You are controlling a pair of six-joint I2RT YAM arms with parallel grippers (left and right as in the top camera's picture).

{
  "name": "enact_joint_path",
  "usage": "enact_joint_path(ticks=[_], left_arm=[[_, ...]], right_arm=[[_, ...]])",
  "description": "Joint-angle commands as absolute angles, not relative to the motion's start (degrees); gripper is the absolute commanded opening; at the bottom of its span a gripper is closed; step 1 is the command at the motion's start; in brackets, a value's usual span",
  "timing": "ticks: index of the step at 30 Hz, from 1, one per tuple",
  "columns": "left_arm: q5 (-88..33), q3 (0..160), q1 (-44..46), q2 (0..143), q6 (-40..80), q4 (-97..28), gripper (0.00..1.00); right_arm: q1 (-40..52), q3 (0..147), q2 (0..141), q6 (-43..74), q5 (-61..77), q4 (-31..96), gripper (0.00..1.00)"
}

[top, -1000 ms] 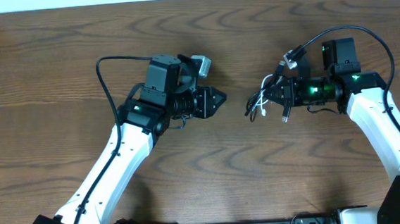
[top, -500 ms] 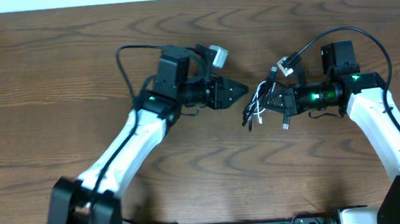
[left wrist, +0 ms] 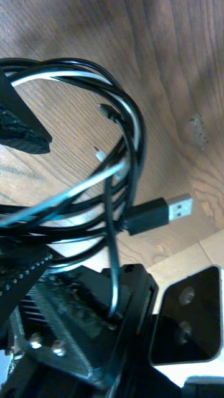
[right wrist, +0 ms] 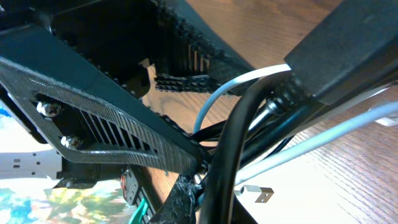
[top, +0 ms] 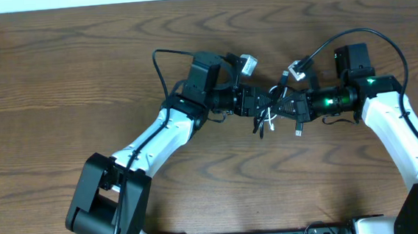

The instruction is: Untangle cables

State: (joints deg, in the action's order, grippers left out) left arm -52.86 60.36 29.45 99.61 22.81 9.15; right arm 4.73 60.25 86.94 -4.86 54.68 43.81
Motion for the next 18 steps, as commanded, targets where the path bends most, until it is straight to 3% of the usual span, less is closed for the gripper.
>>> enact_joint_path(ticks=[1,4,6,8,11,12,18], left_arm=[[-49.43,60.49,30.26,100.01,25.85,9.30,0.52],[-47.64,60.49,30.74,100.16,25.85,9.26,0.51],[-47.05,60.49,30.74,100.44,25.82,8.93,0.44],[-46.09,60.49,30.70,100.86,25.80,7.73,0.36],[-41.36,60.49,30.68,100.97,25.58,3.44,0.11],[-39.68,60.49,30.68,100.97,25.56,1.98,0.08],[-36.38,60.49,30.55,100.95,22.11,-2.72,0.07]], right_arm=[[6.07,60.23,86.24,-6.11,56.84,43.75,0.01],[6.70,60.23,86.24,-6.09,55.37,43.77,0.01],[6.76,60.23,86.24,-6.02,54.54,43.83,0.01],[6.70,60.23,86.24,-5.65,54.15,43.79,0.01],[6.42,60.23,86.24,-1.41,49.67,43.75,0.01],[6.31,60.23,86.24,0.75,46.96,43.77,0.01],[6.31,60.23,86.24,21.15,21.52,46.11,0.01]])
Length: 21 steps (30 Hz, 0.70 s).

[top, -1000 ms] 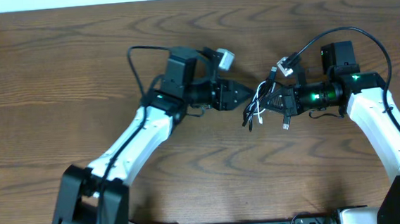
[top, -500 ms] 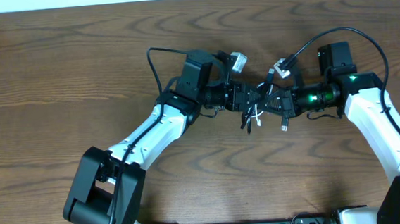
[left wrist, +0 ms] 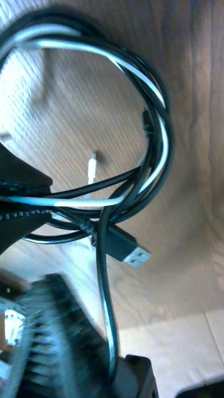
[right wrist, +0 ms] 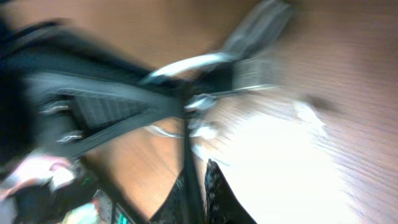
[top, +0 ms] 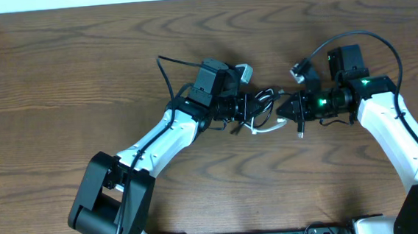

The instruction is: Untangle cables

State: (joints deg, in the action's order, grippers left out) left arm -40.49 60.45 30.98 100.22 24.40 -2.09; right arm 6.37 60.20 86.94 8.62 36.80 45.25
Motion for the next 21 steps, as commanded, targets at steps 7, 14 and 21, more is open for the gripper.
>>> enact_joint_path(ticks=[7,14,21], left_arm=[[-36.40,60.49,30.57,100.95,22.13,-2.98,0.07],[-36.38,60.51,30.57,100.95,22.11,-3.01,0.07],[-36.32,60.51,30.57,100.95,19.55,-4.14,0.07]], right_arm=[[6.44,60.23,86.24,24.16,17.61,45.74,0.01],[6.42,60.23,86.24,22.68,23.57,43.16,0.30],[6.37,60.23,86.26,24.14,17.10,46.17,0.43]])
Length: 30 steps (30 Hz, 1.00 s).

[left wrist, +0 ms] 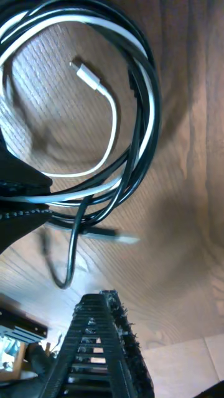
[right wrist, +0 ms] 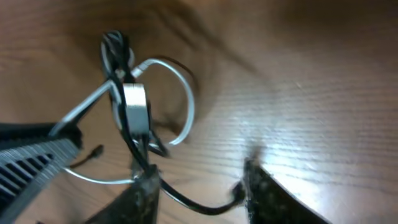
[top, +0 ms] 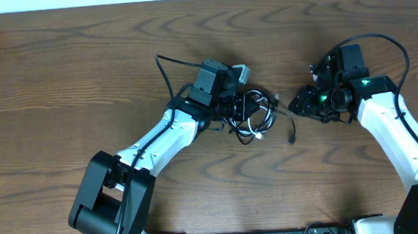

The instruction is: Untangle cables

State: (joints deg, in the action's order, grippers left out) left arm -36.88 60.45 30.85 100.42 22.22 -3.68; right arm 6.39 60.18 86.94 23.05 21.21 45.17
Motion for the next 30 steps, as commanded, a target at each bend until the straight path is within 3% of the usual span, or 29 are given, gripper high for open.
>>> enact_joint_path(ticks=[1,5,11,18,21,24,30], left_arm=[[-36.27,60.51,30.57,100.95,18.85,-4.38,0.08],[-35.31,60.64,30.57,100.53,18.09,-6.33,0.08],[-35.33,61.06,30.63,95.39,14.57,-10.02,0.07],[-35.31,61.06,30.57,84.93,11.79,-11.31,0.07],[-35.42,61.06,30.57,82.87,11.81,-11.99,0.07],[-35.29,61.06,30.57,82.43,11.81,-12.82,0.07],[-34.59,61.04,30.57,82.56,11.84,-13.15,0.08]], right_arm=[[6.37,60.23,86.26,24.99,14.26,47.24,0.46],[6.39,60.23,86.26,25.54,13.45,47.59,0.54],[6.48,60.23,86.26,16.03,32.12,38.24,0.58],[8.19,60.23,86.87,14.04,37.08,32.99,0.63],[9.56,60.23,88.18,14.06,38.30,30.85,0.59],[10.39,60.23,89.34,14.09,41.60,29.30,0.49],[10.41,60.23,90.13,14.61,44.71,29.23,0.43]])
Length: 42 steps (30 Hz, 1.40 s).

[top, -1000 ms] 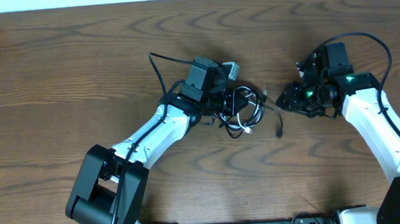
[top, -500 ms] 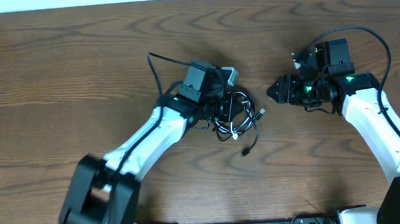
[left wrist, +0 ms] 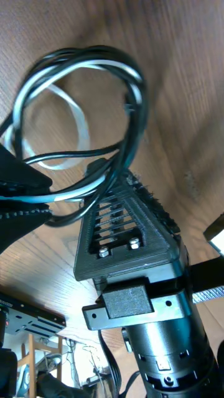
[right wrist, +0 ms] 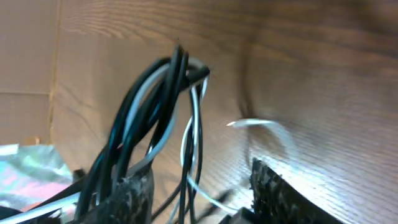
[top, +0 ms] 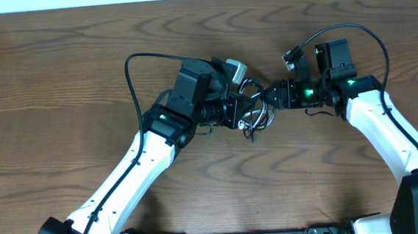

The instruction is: Untangle cables

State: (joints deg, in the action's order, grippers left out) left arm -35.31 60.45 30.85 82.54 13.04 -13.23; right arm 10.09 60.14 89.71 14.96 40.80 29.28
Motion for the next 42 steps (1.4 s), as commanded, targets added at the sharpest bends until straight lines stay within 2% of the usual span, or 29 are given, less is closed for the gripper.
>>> enact_joint_path(ticks=[1,4,8,14,16,26,31,37,42], left_arm=[[-34.00,61.04,30.57,82.56,11.84,-13.23,0.07],[-33.76,61.04,30.52,82.56,11.84,-13.10,0.07],[-33.78,61.04,30.50,82.56,11.86,-12.95,0.08],[-33.78,61.04,30.50,82.56,12.71,-12.95,0.07],[-33.78,61.04,30.50,82.56,12.71,-12.95,0.08],[-33.76,61.04,30.50,82.56,14.06,-12.99,0.08],[-33.74,61.04,30.50,82.56,14.76,-12.95,0.08],[-33.34,61.04,30.50,82.56,15.11,-12.97,0.08],[-29.69,61.04,29.50,82.56,15.77,-14.35,0.07]], right_arm=[[10.11,60.25,90.13,14.85,44.53,29.39,0.42],[7.79,60.25,90.13,17.74,40.64,31.40,0.35],[3.86,60.27,90.11,18.24,38.59,34.92,0.35],[1.48,60.90,89.14,5.80,58.59,32.10,0.38],[1.61,61.10,89.01,5.02,63.37,30.41,0.39],[7.22,61.08,89.03,1.80,63.46,30.17,0.38],[9.93,61.06,89.06,2.13,56.10,32.53,0.29],[11.62,61.06,89.06,14.44,31.18,36.67,0.01],[9.43,61.06,89.03,23.22,17.43,39.13,0.01]])
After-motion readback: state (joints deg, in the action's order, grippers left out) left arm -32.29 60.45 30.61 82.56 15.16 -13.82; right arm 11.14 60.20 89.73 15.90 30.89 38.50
